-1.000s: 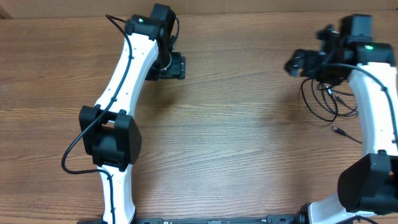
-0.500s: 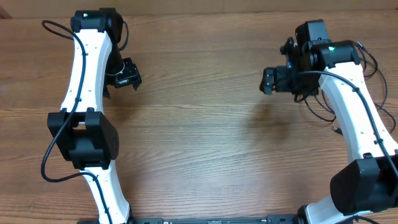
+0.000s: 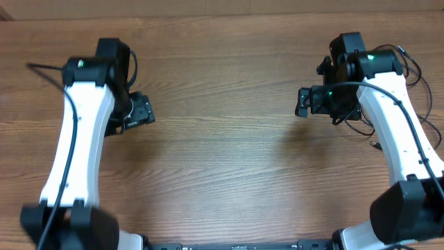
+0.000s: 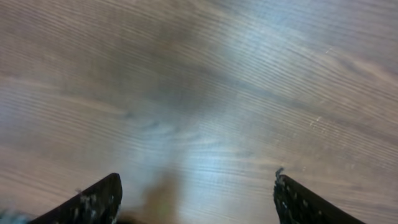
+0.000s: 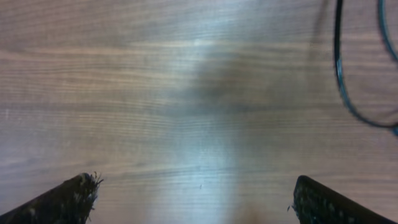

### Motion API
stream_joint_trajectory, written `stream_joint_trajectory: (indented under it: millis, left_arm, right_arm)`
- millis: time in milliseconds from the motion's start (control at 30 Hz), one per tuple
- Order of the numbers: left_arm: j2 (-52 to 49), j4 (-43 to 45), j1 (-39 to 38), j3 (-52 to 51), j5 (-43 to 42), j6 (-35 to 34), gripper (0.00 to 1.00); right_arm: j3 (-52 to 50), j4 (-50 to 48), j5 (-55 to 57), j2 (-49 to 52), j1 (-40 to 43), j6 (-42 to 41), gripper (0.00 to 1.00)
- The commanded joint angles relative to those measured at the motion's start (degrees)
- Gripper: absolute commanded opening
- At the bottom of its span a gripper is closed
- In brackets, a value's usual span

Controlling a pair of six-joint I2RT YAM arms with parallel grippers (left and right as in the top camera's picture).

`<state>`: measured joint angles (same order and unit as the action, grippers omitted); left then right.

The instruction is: Untangle cables

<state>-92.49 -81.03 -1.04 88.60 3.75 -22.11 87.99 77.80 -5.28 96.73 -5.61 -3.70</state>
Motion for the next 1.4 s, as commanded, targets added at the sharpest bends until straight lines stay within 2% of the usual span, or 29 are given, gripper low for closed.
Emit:
stream_joint_trajectory:
  millis: [0,167,233,367,533,900,1200,1367]
  left_arm:
    - [12.83,7.76,-0.15,-11.37,1.03,1.11,0.78]
    - [28.63,19.63,-0.15,-25.18,0.98,2.89,0.88]
    - [36.54,23.74,-0.15,-30.56,1.31,2.86,0.99]
    - [47.39,25.46,-0.15,-35.34,3.80,2.19,1.00]
    - [50.84,25.38,-0.15,-35.91,3.76,2.21,1.00]
    - [49.75,25.33,-0.15,-35.91,3.76,2.19,1.00]
    - [49.75,25.33,-0.15,-35.91,3.76,2.21,1.00]
    - [49.75,25.33,-0.15,-35.91,3.76,2.19,1.00]
  right_arm:
    - [-5.57,-4.66,1.46,-8.33,1.05,-1.44,1.00]
    - [-16.11,-14.64,1.40,-20.09,3.26,-1.49,1.00]
    - [-20.24,-18.40,1.60,-27.15,4.00,-1.88,1.00]
    - [-24.70,-23.37,6.21,-38.91,4.04,-1.88,1.00]
    - [-24.83,-23.12,6.73,-45.18,4.04,-1.86,1.00]
    - [-24.83,-23.08,6.73,-43.82,4.04,-1.88,1.00]
    - [-24.87,-22.77,6.75,-36.15,4.04,-1.86,1.00]
    - [-25.03,-25.83,6.69,-37.59,4.02,-0.33,1.00]
